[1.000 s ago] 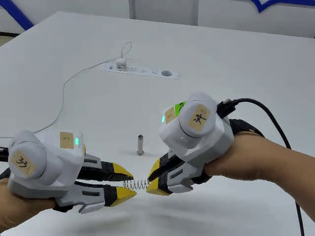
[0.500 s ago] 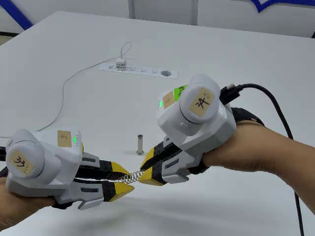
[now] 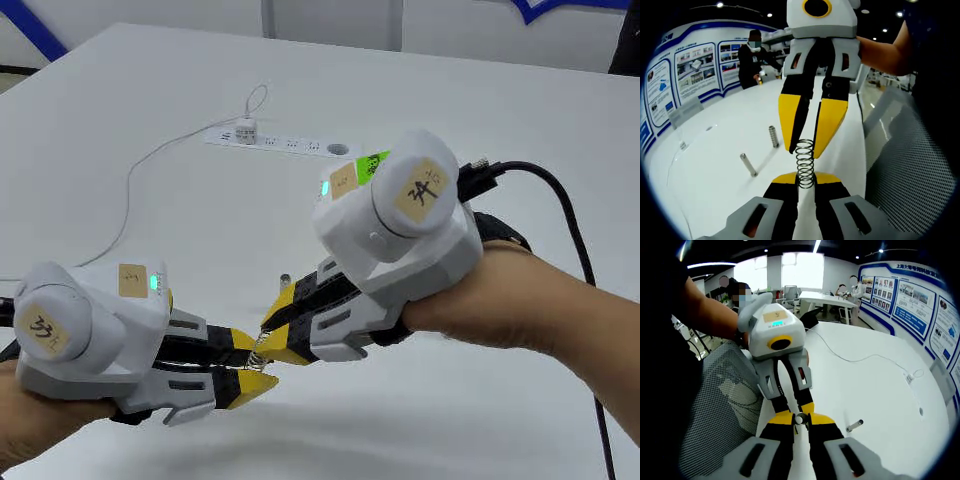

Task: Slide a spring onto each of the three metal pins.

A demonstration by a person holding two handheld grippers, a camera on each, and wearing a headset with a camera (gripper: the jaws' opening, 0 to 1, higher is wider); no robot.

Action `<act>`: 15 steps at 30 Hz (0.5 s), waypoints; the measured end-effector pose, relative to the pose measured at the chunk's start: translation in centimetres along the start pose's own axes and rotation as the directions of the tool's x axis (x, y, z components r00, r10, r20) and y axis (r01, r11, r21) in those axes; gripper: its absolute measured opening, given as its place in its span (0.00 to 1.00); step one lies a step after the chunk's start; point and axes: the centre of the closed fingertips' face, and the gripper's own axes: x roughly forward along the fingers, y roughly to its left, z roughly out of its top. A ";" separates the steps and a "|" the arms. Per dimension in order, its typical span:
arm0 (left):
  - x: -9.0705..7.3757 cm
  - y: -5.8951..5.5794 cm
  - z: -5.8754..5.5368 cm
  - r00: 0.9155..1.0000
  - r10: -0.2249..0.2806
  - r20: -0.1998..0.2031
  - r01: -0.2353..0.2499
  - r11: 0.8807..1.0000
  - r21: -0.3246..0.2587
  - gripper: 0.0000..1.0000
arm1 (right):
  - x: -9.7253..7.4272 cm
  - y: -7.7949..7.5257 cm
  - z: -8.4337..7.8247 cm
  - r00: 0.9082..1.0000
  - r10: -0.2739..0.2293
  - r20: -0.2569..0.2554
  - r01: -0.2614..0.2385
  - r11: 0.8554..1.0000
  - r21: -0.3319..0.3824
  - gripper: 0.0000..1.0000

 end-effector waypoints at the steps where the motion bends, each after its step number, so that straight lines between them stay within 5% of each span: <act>1: 0.0 0.0 0.1 1.000 0.001 0.003 -0.001 1.000 -0.004 0.11 | 0.0 0.0 0.1 1.000 -0.002 0.004 0.002 1.000 -0.002 0.11; 7: -0.4 0.4 0.6 0.998 0.012 0.059 -0.007 0.997 -0.082 0.11 | 0.0 -0.3 0.4 1.000 -0.015 0.022 0.015 1.000 0.006 0.14; 15: -0.7 0.5 1.0 0.997 0.022 0.070 -0.017 0.997 -0.082 0.11 | 0.2 -0.6 0.5 0.999 -0.025 0.042 0.024 0.999 0.029 0.15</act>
